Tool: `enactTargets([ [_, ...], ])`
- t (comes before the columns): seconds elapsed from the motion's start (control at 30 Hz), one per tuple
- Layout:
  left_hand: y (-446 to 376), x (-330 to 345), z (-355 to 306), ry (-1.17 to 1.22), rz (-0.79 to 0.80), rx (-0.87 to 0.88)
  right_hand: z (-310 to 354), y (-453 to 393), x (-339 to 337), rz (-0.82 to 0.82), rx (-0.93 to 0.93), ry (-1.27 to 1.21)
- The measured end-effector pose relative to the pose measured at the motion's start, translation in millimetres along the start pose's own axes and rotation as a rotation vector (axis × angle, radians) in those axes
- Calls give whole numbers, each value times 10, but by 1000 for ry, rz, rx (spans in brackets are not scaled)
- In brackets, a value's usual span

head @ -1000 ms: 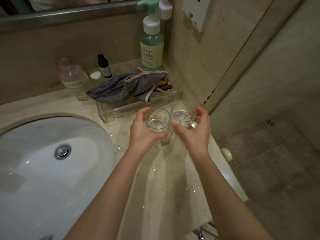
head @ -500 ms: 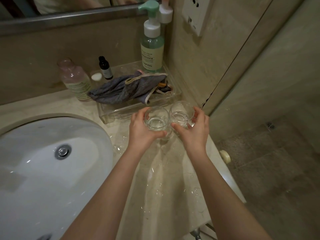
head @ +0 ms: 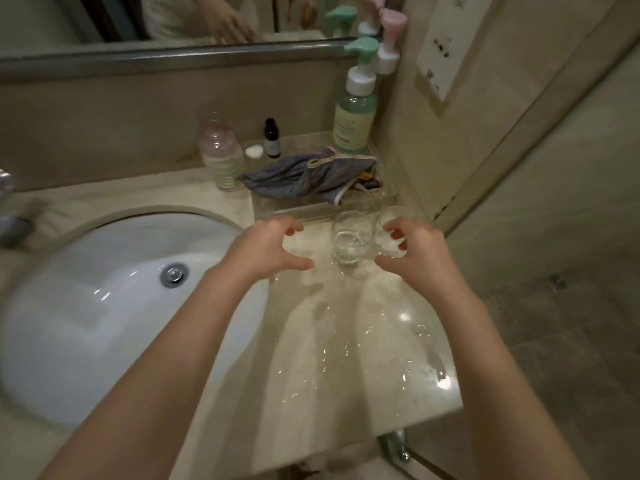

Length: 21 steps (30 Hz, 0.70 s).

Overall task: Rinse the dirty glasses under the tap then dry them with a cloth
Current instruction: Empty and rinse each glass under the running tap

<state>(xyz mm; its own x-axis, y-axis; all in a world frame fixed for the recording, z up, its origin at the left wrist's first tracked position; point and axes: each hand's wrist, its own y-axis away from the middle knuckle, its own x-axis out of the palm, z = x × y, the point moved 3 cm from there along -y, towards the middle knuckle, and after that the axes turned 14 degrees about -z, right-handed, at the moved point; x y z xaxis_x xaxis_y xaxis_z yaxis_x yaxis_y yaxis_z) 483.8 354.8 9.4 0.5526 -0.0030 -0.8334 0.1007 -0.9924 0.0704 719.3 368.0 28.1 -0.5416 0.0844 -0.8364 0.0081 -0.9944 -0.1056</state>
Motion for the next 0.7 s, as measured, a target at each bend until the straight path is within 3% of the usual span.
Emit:
enactTargets([
  [0.13,364,-584,468,-71,-45,-34,560,97,141,178,-110,24],
  [0.37,1247,-1562,1680,124,-201,-233,1878,431,794,255,-226,-12],
  [0.7,2086,-2746,3494,174,-307,-404,3896,1138,2023,400,-355,-100],
])
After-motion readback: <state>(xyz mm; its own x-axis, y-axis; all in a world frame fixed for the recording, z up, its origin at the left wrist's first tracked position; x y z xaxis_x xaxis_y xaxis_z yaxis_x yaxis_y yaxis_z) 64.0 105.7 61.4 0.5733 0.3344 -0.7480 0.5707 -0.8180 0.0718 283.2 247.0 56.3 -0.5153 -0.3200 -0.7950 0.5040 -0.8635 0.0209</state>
